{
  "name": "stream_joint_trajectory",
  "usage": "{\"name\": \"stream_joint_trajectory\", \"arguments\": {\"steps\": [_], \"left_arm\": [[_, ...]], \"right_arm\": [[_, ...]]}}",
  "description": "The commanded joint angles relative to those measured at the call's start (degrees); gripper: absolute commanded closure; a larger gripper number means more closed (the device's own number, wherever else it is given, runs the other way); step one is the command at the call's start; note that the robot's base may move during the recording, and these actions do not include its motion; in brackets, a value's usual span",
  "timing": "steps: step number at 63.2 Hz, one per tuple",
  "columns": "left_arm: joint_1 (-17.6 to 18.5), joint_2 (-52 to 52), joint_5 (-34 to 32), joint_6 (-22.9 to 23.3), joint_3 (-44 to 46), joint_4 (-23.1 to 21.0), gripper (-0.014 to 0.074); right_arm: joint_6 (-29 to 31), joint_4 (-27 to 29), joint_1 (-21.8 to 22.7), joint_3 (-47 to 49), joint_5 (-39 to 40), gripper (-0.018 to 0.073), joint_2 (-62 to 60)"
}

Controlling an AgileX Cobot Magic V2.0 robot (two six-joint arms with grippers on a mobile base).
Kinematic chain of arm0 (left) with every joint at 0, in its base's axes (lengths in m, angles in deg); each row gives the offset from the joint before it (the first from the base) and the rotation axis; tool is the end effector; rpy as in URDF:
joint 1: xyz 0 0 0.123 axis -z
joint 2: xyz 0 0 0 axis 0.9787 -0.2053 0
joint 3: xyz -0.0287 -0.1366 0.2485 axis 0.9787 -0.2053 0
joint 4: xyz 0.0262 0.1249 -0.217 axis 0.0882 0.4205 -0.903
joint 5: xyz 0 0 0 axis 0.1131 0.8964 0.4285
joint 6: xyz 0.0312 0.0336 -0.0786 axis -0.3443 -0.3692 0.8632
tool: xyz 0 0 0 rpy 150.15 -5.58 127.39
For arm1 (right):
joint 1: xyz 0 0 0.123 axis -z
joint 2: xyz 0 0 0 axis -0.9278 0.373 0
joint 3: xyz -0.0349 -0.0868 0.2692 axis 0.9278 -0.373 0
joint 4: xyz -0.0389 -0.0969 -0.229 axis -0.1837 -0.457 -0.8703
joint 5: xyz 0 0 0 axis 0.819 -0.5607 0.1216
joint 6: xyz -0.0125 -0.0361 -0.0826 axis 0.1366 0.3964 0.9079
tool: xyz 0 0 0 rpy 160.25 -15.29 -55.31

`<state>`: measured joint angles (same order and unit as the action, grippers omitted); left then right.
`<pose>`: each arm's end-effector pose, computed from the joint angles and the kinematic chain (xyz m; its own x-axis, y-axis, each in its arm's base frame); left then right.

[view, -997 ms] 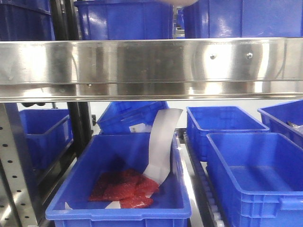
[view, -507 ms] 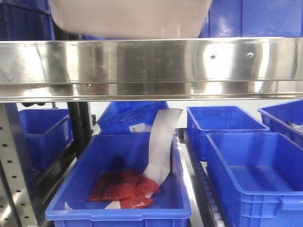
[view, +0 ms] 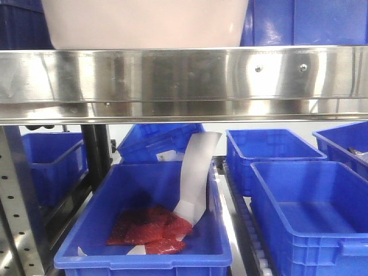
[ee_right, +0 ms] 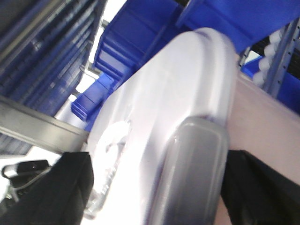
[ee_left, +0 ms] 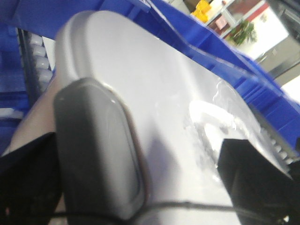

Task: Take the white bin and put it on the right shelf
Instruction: 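Raise the bin with both grippers above the upper shelf level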

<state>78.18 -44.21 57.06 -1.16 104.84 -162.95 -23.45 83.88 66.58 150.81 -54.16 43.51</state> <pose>0.3915 -0.0595 0.3851 -0.5325 -0.3655 -0.7634 0.4244 0.6651 -0.6144 0.4253 0.0795 0.3481 -0.6760 0.5430 -0.4982 -0.3644 0.3413 0.8664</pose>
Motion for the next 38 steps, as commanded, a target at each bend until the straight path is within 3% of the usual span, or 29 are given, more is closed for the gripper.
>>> {"name": "stream_joint_trajectory", "arguments": {"steps": [1, 20, 29, 38], "left_arm": [[1.18, 2.75, 1.22, -1.57, 1.79, -3.01, 0.0059], [1.18, 2.75, -2.01, -1.57, 1.79, 9.23, 0.0059], [1.18, 3.32, -3.21, -1.57, 3.21, 17.08, 0.0059], [1.18, 3.82, -2.68, -1.57, 6.9, 21.13, 0.0059]], "right_arm": [[1.87, 2.86, -0.61, 2.3, -3.55, -0.0074, -3.61], [7.85, -5.59, -0.15, 3.15, 2.22, -0.0074, -3.77], [8.31, -16.57, -0.15, 7.19, 6.27, -0.0074, -3.77], [7.78, -25.14, -0.15, 11.63, 7.48, -0.0074, -3.77]]}}
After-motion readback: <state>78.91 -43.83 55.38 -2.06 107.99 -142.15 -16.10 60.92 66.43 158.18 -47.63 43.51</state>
